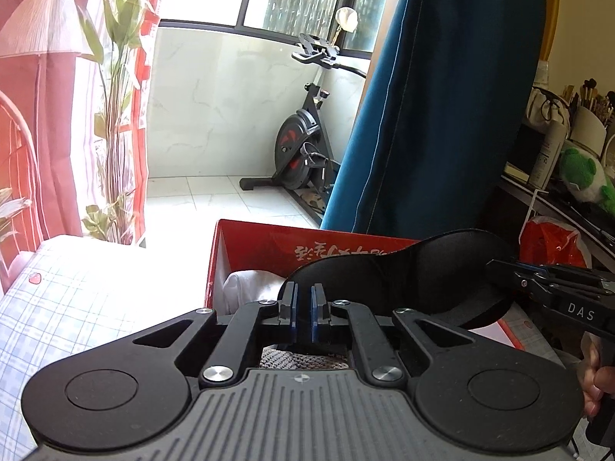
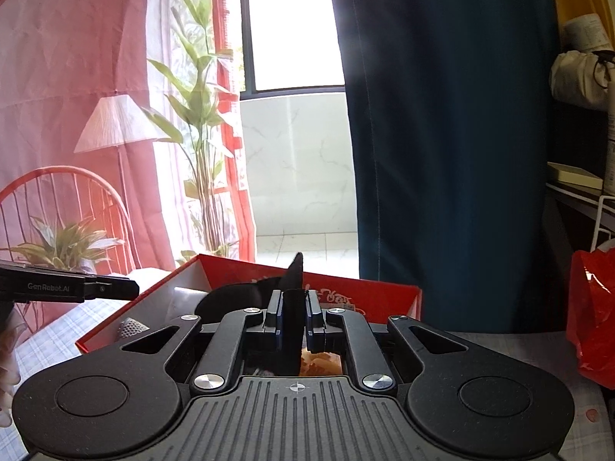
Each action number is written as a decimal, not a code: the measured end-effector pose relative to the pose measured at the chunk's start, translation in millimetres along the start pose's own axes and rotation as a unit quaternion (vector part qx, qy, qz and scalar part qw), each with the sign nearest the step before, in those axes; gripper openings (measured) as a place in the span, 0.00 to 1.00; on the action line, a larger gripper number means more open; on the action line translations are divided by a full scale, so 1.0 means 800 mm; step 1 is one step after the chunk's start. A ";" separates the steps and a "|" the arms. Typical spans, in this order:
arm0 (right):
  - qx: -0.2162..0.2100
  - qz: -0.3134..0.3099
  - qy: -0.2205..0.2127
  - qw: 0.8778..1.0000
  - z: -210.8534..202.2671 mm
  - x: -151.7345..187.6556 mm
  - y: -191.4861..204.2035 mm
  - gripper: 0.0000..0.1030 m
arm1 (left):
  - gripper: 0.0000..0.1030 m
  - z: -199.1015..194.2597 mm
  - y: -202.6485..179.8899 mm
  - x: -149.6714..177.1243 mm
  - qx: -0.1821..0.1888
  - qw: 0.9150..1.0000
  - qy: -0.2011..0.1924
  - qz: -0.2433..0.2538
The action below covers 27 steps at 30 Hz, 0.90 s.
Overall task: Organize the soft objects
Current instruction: 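Carry the eye mask into the red box, open both grippers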
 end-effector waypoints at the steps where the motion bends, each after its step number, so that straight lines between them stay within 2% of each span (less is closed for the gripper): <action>1: 0.002 0.003 0.003 1.000 0.006 0.000 -0.004 0.09 | 0.08 0.004 0.000 -0.001 0.000 1.000 0.002 0.002; 10: 0.012 0.028 0.029 0.999 0.044 0.001 -0.031 0.10 | 0.08 0.040 0.008 0.002 -0.009 0.999 0.035 0.000; 17: 0.013 0.040 0.058 0.997 0.065 0.018 -0.036 0.10 | 0.08 0.054 0.012 0.008 -0.011 0.999 0.051 0.006; 27: 0.041 0.062 0.095 0.993 0.098 0.028 -0.036 0.11 | 0.08 0.057 0.008 0.010 -0.015 0.998 0.057 0.015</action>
Point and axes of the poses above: each gripper's, at about its wrist camera, not at the fingertips, and z roughly the way its jaws point, y to its left, x to its underside, the point moved 8 cm from there along z, roughly the way its jaws point, and after that the axes turned 2 degrees about -y, right-handed, at the moved point
